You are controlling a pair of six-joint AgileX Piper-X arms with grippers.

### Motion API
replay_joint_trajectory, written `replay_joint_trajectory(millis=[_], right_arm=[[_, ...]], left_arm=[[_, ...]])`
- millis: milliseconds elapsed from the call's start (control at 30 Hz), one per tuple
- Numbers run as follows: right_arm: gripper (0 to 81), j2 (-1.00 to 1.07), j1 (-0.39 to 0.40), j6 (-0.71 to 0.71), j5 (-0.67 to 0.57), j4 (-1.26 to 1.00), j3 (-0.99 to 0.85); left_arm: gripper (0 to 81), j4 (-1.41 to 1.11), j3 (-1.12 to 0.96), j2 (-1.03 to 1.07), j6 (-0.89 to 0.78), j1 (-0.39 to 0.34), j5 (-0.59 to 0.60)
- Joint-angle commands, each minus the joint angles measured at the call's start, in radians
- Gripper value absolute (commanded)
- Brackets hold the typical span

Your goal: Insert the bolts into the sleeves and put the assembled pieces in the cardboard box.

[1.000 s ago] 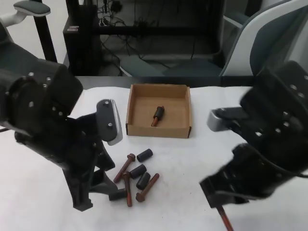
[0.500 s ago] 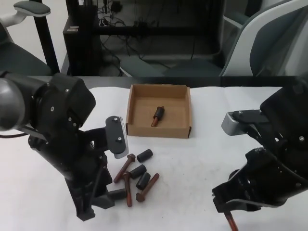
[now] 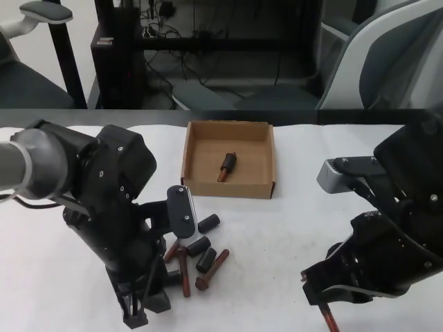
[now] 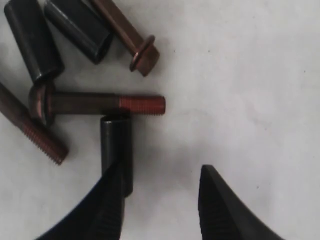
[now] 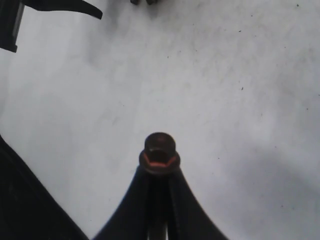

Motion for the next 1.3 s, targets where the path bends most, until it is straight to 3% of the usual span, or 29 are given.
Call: replay_joint_trajectory(millis=[0, 933, 1167, 1267], right_arm=[[0.0, -0.012, -0.006, -0.004, -0.017, -0.008, -0.002], [0.0, -0.012, -0.006, -0.004, -0.039, -0.008, -0.002], [0.0, -0.012, -0.006, -0.004, -0.039, -0.022, -0.002], [0.0, -0.012, -0.006, -0.004, -0.039, -0.022, -0.002]], left_arm=[[48.0, -0.010, -0.004, 0.020, -0.006, -0.005, -0.001], [46.1, -0.081, -0.098, 0.151, -0.098, -0.005, -0.071], [2.1, -0.006, -0.098, 0.151, -0.096, -0.005, -0.091], [1.7, 0.051, -0.098, 0.151, -0.096, -0.005, -0.141]])
